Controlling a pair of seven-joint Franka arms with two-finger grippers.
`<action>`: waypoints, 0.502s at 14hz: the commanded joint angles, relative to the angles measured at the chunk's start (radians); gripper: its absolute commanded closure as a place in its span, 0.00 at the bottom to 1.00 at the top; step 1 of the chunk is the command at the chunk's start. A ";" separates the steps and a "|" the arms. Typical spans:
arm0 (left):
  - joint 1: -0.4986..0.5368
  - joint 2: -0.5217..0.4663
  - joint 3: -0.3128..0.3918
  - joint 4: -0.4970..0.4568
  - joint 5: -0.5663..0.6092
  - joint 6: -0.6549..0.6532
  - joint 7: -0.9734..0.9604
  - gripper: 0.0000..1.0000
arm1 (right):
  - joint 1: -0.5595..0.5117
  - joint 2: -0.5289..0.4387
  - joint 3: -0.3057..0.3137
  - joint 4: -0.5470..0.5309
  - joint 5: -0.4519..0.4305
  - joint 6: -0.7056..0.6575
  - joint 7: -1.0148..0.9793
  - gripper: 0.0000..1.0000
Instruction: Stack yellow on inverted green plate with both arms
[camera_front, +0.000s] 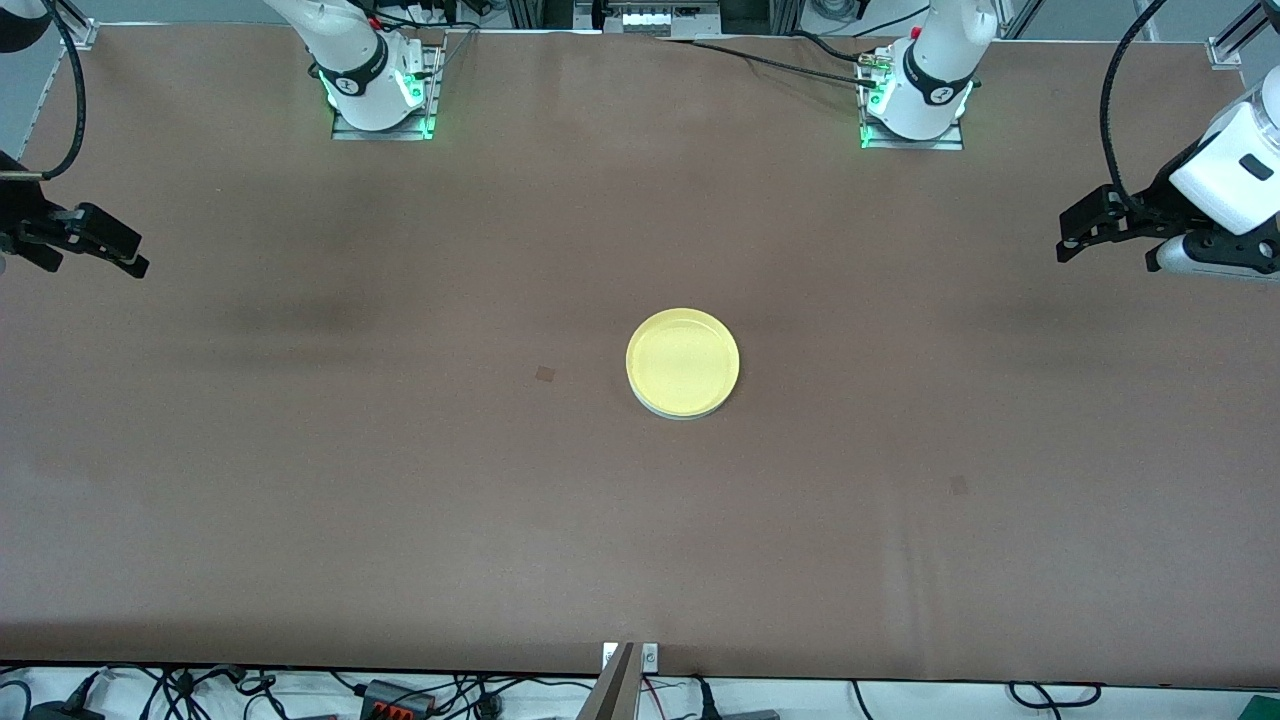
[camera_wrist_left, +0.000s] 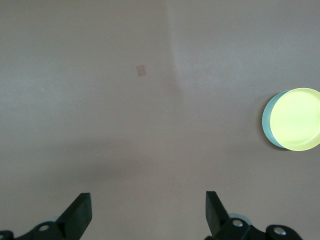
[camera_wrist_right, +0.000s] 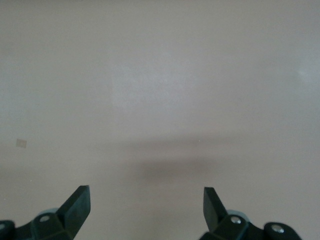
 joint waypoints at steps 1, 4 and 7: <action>0.001 0.009 -0.003 0.030 0.001 -0.024 0.015 0.00 | -0.001 0.003 0.007 0.013 -0.004 -0.050 -0.008 0.00; 0.001 0.011 -0.003 0.030 0.001 -0.024 0.015 0.00 | -0.003 -0.003 0.007 0.012 -0.004 -0.062 -0.011 0.00; 0.001 0.009 -0.003 0.030 0.001 -0.024 0.014 0.00 | 0.000 -0.003 0.009 0.015 -0.012 -0.061 -0.013 0.00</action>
